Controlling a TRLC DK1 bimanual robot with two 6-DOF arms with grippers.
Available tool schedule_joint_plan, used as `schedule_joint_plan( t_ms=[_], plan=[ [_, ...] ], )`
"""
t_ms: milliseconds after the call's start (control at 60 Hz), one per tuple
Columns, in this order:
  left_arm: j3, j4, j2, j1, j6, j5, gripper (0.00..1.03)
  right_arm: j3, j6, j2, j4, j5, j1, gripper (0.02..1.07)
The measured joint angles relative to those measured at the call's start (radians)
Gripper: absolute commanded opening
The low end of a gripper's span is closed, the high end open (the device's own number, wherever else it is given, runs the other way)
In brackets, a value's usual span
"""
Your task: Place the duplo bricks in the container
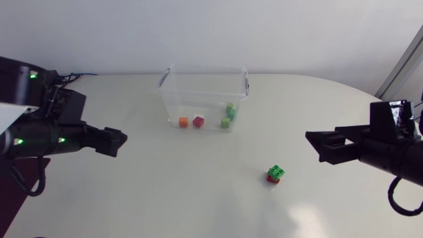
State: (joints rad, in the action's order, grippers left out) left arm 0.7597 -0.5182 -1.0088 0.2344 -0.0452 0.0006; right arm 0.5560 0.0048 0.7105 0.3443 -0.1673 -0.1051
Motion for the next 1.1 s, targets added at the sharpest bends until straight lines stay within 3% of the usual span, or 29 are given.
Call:
schedule_joint_plan(
  t_ms=[267,400,583,700,817,933,1000,1100],
  plan=[
    [0.149,-0.113,-0.245,0.082,-0.121,0.179,0.98,0.059,0.056,0.058,0.049,-0.119,0.044,1.03],
    [0.188,-0.117,-0.328,0.121,-0.159,0.191,0.98,0.073,0.086,0.155,0.048,-0.227,0.074,1.03],
    [0.201,-0.12,-0.381,0.156,-0.174,0.198,0.98,0.124,0.104,0.39,0.058,-0.287,0.126,1.03],
    [0.208,-0.119,-0.396,0.169,-0.201,0.198,0.98,0.129,0.069,0.483,0.099,-0.398,0.145,1.03],
    [0.209,-0.107,-0.418,0.195,-0.238,0.198,0.98,0.188,0.007,0.587,0.269,-0.352,0.124,1.02],
    [0.209,-0.087,-0.447,0.226,-0.25,0.201,0.97,0.192,-0.006,0.606,0.219,-0.159,0.029,1.01],
    [0.209,-0.065,-0.462,0.24,-0.256,0.201,0.96,0.192,-0.01,0.603,0.174,-0.026,-0.053,0.96],
    [0.209,-0.027,-0.47,0.256,-0.257,0.201,0.96,0.19,-0.014,0.614,0.147,0.032,-0.126,0.96]
  ],
)
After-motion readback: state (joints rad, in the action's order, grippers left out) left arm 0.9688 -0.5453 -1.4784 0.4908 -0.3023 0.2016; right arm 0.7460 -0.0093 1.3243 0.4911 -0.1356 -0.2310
